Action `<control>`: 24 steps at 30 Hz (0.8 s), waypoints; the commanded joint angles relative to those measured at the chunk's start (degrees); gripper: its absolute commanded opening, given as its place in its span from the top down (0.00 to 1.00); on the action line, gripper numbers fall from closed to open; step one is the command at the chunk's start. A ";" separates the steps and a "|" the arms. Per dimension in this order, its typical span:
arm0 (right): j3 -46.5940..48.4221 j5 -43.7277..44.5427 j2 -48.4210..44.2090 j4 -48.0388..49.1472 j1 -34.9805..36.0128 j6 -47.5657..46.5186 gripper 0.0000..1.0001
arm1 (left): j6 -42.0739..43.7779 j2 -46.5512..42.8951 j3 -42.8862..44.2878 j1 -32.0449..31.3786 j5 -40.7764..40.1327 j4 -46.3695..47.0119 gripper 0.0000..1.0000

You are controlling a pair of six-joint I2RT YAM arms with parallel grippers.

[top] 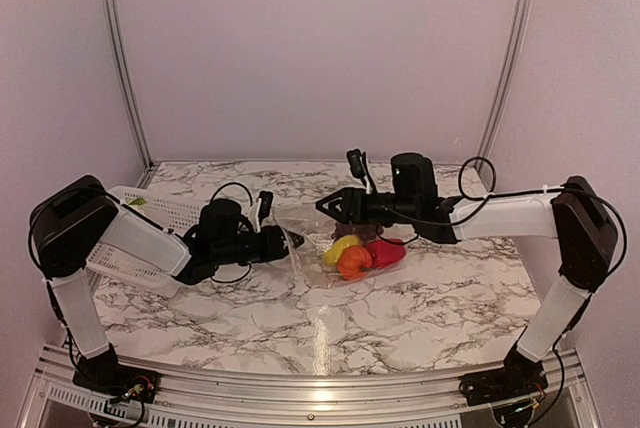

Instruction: Open the zip-top bag and remove the fake food

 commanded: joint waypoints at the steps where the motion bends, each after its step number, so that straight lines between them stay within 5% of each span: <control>1: -3.99 1.18 -4.76 -4.09 -5.17 -3.62 0.41 | -0.34 2.89 2.04 -0.19 1.86 1.58 0.68; 13: -7.88 4.68 -4.94 -14.07 -18.64 -9.76 0.38 | 0.71 7.63 5.85 -0.50 3.93 0.68 0.54; 20: -7.51 -1.58 -0.49 -13.66 -21.21 -12.10 0.36 | 1.10 9.36 7.58 -0.53 4.59 0.59 0.47; 24: -8.48 -5.00 1.36 -12.65 -21.34 -12.17 0.42 | 2.01 10.19 8.55 -0.59 4.90 0.13 0.44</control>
